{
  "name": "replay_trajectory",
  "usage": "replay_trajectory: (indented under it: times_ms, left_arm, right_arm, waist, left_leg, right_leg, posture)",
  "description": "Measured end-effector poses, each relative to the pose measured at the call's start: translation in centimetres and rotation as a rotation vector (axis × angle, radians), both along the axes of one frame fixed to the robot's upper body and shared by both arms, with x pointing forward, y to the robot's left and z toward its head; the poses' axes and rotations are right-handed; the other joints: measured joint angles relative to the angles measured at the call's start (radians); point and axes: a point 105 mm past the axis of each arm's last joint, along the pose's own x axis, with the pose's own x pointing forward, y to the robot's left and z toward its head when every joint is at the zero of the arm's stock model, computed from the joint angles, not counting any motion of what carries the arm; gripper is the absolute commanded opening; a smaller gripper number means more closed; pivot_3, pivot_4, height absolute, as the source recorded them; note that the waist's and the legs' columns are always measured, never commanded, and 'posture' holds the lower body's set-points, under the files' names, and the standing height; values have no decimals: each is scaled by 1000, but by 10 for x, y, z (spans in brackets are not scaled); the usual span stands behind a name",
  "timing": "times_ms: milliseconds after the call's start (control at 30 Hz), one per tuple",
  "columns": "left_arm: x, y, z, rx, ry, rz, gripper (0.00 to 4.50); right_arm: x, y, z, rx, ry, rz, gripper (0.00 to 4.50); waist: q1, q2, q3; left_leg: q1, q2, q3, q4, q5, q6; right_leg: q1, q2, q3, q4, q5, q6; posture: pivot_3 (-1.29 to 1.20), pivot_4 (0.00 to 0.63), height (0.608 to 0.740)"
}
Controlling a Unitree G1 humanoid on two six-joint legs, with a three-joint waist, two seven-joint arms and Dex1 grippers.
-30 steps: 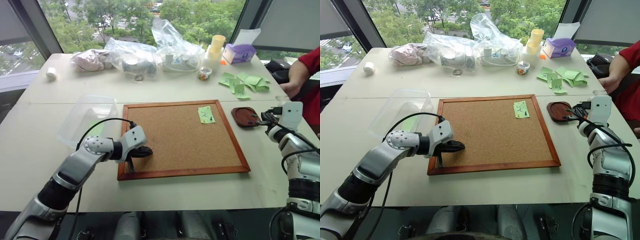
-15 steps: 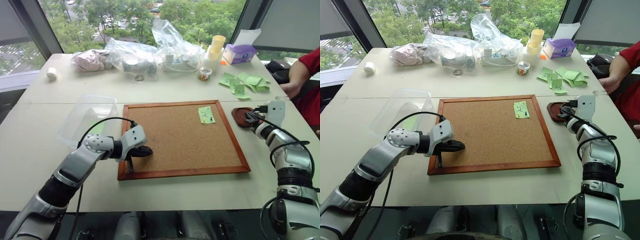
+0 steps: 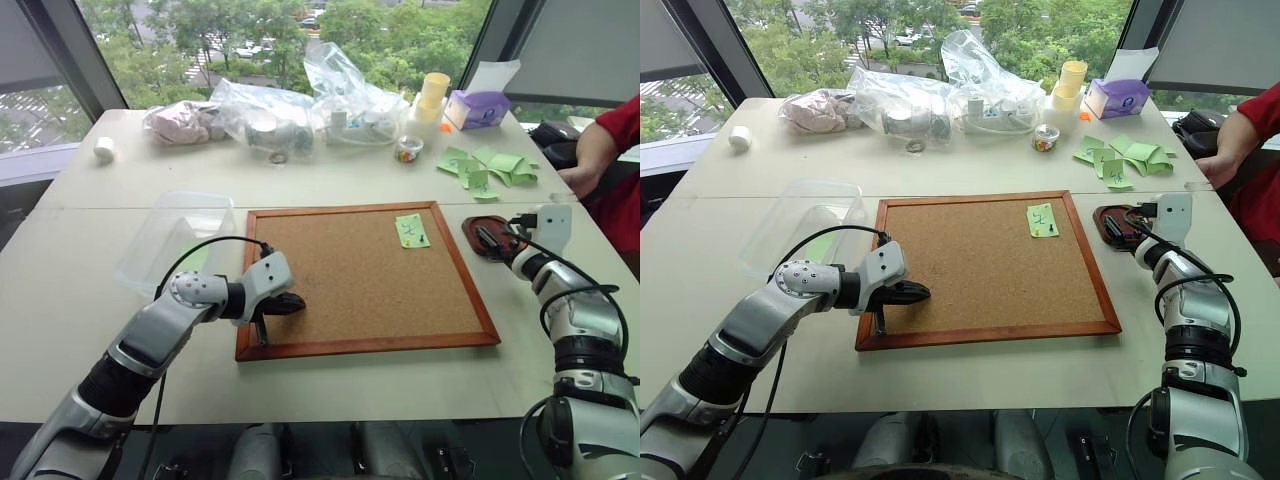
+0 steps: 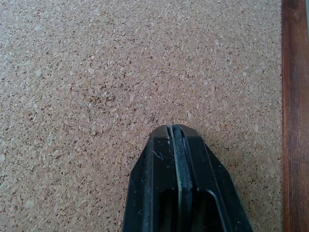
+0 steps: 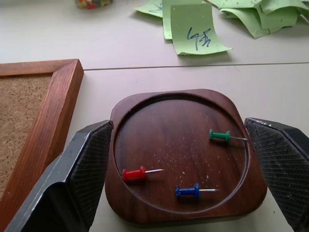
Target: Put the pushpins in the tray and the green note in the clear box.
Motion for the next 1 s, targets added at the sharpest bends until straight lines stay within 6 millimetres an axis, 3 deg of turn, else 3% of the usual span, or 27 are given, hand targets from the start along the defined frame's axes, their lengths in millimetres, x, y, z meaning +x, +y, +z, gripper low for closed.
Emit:
replay_trajectory:
  times_ms: [100, 167, 267, 367, 633, 867, 1000]
  left_arm:
    - [0, 0, 0, 0, 0, 0, 0]
    - [0, 0, 0, 0, 1, 0, 0]
    - [0, 0, 0, 0, 2, 1, 0]
    - [0, 0, 0, 1, 1, 1, 0]
    - [1, -1, 0, -1, 2, -2, 0]
    - [1, -1, 0, -1, 0, 1, 0]
    - [0, -1, 0, -2, -1, 2, 0]
  right_arm:
    - [-3, 17, 32, -6, -112, 95, 4447]
    - [-10, 38, 38, -37, -125, 195, 4447]
    - [-21, 68, 15, -56, -50, 317, 4447]
    - [-20, 80, -5, -44, -7, 313, 4447]
    - [-15, 96, -21, -23, 12, 316, 4447]
    - [-3, 92, -25, -59, 27, 282, 4447]
    - [-1, 95, -29, -66, 31, 290, 3203]
  waist:
    - [1, 0, 0]
    - [1, 0, 0]
    - [2, 0, 0]
    - [2, 0, 0]
    - [2, 0, 0]
    - [2, 0, 0]
    - [2, 0, 0]
  left_leg:
    - [0, 0, -1, 0, 0, 0]
    - [0, 0, -1, 0, 0, 0]
    - [1, 0, -1, 0, 0, 0]
    - [1, 0, -1, 0, 0, 0]
    - [1, 0, -1, 0, 0, 0]
    - [1, 0, -1, 0, 0, 0]
    - [1, 0, -1, 0, 0, 0]
  right_leg:
    - [0, 0, 0, 0, 0, 0]
    - [1, 0, -1, 0, 0, 0]
    - [2, 0, -1, -1, 0, 0]
    - [1, 0, -1, -1, 0, 0]
    - [1, 0, -1, -1, 0, 0]
    - [1, 0, -1, -1, 0, 0]
    - [2, 0, -1, -1, 0, 0]
  posture:
    - [0, 150, 728]
    - [0, 150, 728]
    - [0, 150, 728]
    - [0, 150, 728]
    - [0, 150, 728]
    - [0, 150, 728]
    - [0, 150, 728]
